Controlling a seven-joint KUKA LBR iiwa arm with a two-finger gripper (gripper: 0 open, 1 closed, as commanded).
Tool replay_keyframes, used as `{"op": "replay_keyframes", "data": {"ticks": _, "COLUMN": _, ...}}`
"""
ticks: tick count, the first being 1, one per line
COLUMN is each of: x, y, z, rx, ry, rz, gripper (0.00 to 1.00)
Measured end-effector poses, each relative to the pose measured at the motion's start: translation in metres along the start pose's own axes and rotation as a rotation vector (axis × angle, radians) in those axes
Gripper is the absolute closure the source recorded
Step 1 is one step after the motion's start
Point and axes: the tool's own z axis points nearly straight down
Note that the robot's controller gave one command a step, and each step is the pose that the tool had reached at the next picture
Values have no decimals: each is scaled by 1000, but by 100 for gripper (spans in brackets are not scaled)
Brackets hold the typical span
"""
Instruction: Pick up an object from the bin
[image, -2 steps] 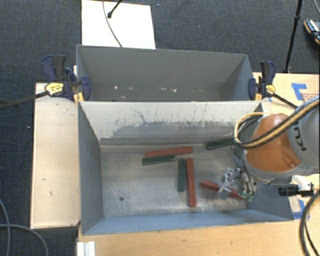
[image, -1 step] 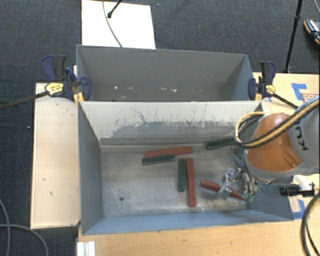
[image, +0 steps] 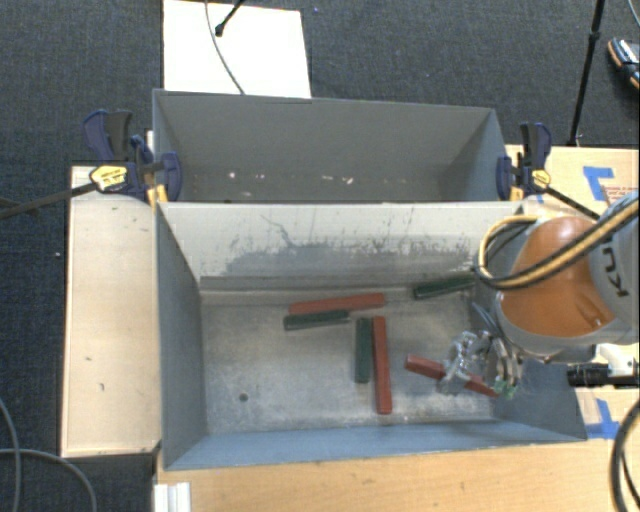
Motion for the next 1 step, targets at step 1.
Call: {"op": "replay_keyframes", "data": {"ticks": 1, "x": -2, "y": 0, "z": -20, "rx": -2, "ry": -7, "rz": 0, "gripper": 100}}
